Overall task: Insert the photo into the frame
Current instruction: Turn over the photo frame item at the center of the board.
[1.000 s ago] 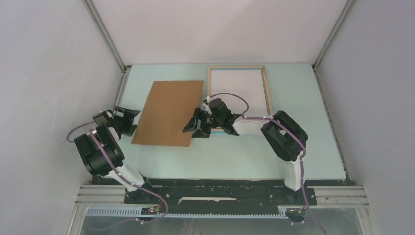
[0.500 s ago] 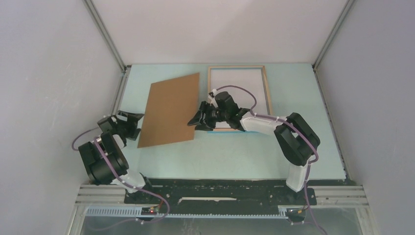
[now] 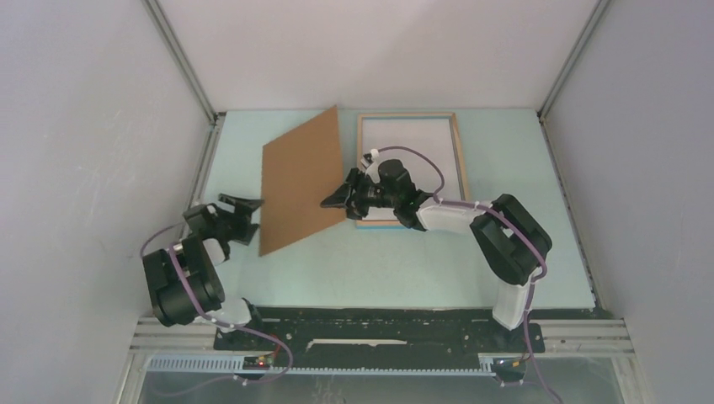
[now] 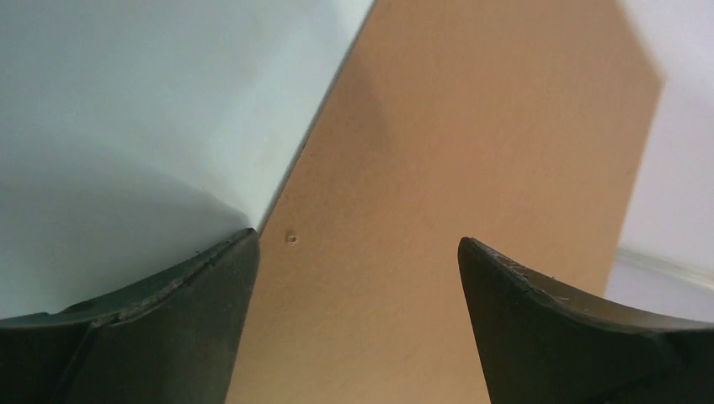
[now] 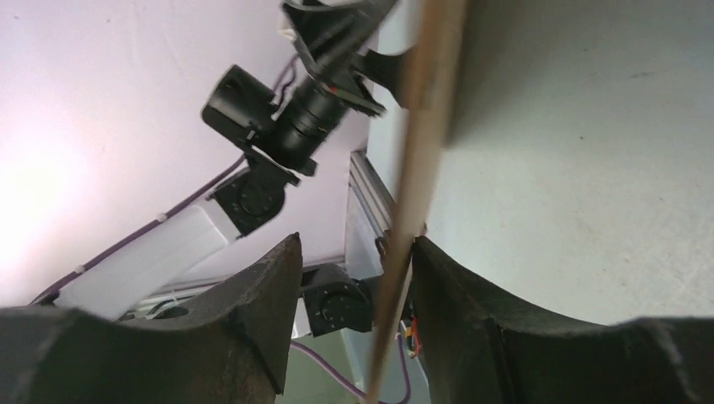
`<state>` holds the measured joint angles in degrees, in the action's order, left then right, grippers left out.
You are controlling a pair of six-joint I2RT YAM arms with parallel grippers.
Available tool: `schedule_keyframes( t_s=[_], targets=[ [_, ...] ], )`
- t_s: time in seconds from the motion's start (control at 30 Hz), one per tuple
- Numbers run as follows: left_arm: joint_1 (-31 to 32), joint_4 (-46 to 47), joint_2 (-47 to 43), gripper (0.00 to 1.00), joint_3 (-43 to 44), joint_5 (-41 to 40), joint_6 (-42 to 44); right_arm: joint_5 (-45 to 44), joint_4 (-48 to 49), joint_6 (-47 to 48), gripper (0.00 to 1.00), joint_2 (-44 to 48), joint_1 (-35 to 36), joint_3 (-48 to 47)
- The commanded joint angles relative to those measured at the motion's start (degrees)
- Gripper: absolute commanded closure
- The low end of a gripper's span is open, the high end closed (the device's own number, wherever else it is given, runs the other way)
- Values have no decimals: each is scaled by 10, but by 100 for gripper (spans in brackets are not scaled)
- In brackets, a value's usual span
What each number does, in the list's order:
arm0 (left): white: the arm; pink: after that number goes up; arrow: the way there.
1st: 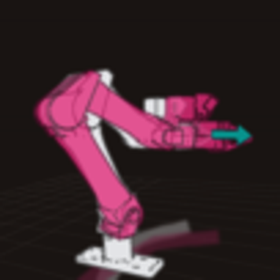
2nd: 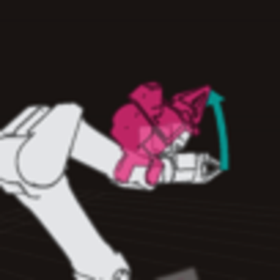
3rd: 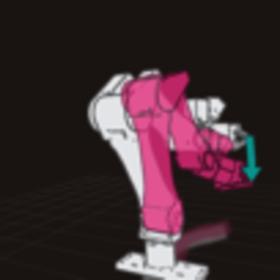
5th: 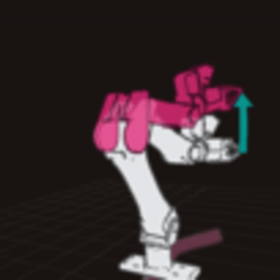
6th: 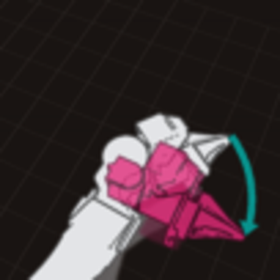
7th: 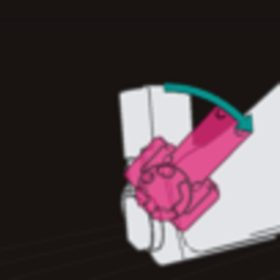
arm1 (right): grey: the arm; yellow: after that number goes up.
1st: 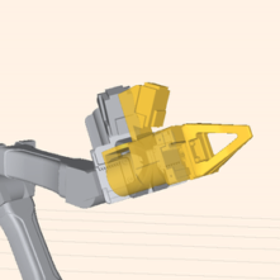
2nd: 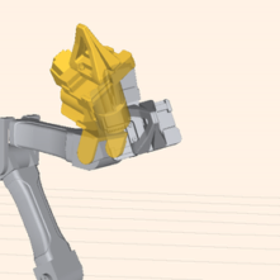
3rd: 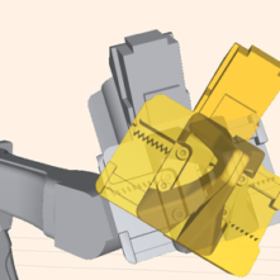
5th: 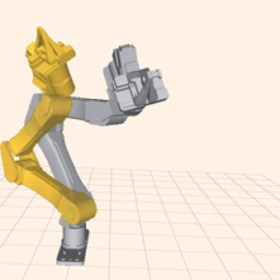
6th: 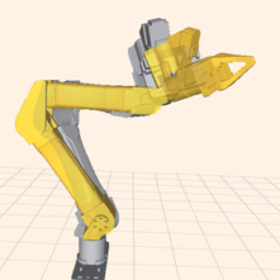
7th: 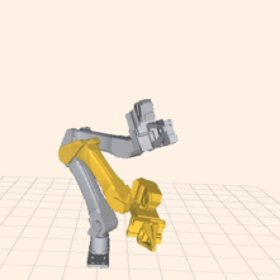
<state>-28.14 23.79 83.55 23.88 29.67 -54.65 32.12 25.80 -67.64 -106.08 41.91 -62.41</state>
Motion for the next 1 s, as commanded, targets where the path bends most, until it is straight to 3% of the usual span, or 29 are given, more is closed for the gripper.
schedule_keyframes(
  t_s=[0.0,0.1,0.2,0.33,0.43,0.8,0.87,0.97],
  targets=[
    [62,-53,-20,3,-47,125,-65,-6,98,-30,41,17,4,17],
    [74,-42,-25,3,-56,126,-74,2,90,-28,42,21,-4,20],
    [78,-31,-27,3,-60,126,-77,-18,30,7,50,42,-7,18],
    [78,-30,-25,3,-58,124,-69,-125,-246,149,50,75,-1,-54],
    [78,-31,-32,3,-60,121,-64,-177,-358,215,48,92,-2,-84],
    [79,-36,-42,3,-52,132,-48,-114,-402,253,45,102,-14,-144],
    [79,-36,-41,3,-49,136,-45,-93,-407,254,51,84,-19,-162],
    [79,-42,-48,3,-48,140,-34,-106,-421,265,72,79,-18,-178]
  ],
)
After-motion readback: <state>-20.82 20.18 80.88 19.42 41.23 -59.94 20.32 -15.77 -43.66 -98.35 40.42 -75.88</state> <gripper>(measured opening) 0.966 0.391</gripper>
